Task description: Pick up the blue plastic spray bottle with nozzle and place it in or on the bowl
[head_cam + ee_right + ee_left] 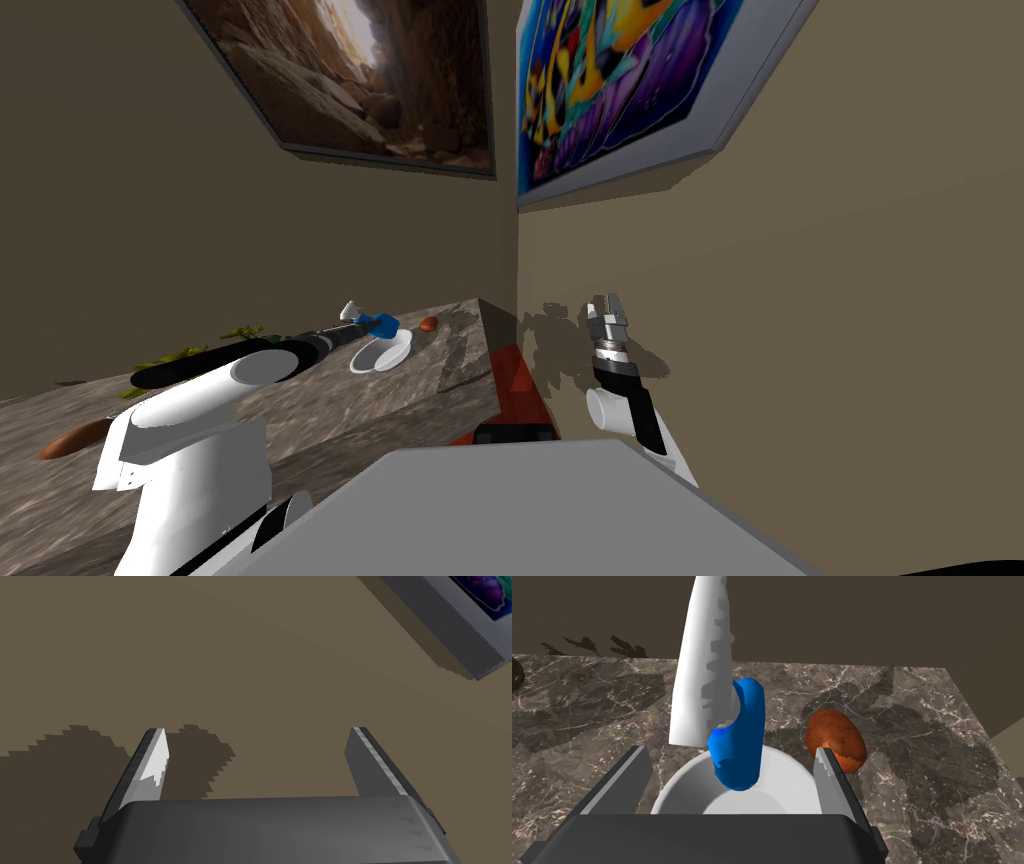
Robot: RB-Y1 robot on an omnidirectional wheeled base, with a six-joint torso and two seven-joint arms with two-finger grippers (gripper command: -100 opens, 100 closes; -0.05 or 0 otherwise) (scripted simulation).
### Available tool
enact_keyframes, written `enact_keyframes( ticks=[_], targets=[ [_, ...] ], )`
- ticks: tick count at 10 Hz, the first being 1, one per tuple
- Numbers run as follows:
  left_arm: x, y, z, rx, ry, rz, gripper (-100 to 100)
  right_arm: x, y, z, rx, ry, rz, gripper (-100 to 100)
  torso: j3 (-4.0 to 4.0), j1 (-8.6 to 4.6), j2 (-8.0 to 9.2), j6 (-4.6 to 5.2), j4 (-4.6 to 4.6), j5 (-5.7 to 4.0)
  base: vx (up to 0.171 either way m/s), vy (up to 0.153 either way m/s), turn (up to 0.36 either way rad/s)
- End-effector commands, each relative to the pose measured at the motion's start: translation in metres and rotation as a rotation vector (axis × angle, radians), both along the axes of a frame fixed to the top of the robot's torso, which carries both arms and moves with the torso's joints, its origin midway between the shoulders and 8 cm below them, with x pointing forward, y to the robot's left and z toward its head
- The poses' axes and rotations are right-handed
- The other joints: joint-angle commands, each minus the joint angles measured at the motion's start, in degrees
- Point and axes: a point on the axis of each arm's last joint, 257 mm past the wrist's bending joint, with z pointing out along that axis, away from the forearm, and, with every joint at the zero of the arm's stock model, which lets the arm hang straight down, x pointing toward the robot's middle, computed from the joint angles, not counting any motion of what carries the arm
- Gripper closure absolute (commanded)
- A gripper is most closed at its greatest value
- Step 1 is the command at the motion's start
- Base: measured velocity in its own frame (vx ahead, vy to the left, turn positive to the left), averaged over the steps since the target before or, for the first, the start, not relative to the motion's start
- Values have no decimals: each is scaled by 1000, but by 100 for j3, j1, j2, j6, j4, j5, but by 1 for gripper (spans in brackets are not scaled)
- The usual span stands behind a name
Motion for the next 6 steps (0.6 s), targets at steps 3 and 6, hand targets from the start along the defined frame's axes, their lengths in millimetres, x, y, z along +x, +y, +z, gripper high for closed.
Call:
enact_keyframes(
  ticks=[3, 6],
  targets=[
    [-8, -1, 13, -1, 7, -5, -100, 0, 0, 0, 0, 0, 0, 0, -6, 3, -12, -2, -2, 0, 42, 5, 37],
    [-16, -3, 26, -1, 15, -9, -100, 0, 0, 0, 0, 0, 0, 0, -4, -9, -7, -1, -1, -2, 16, -24, 67]
  ],
)
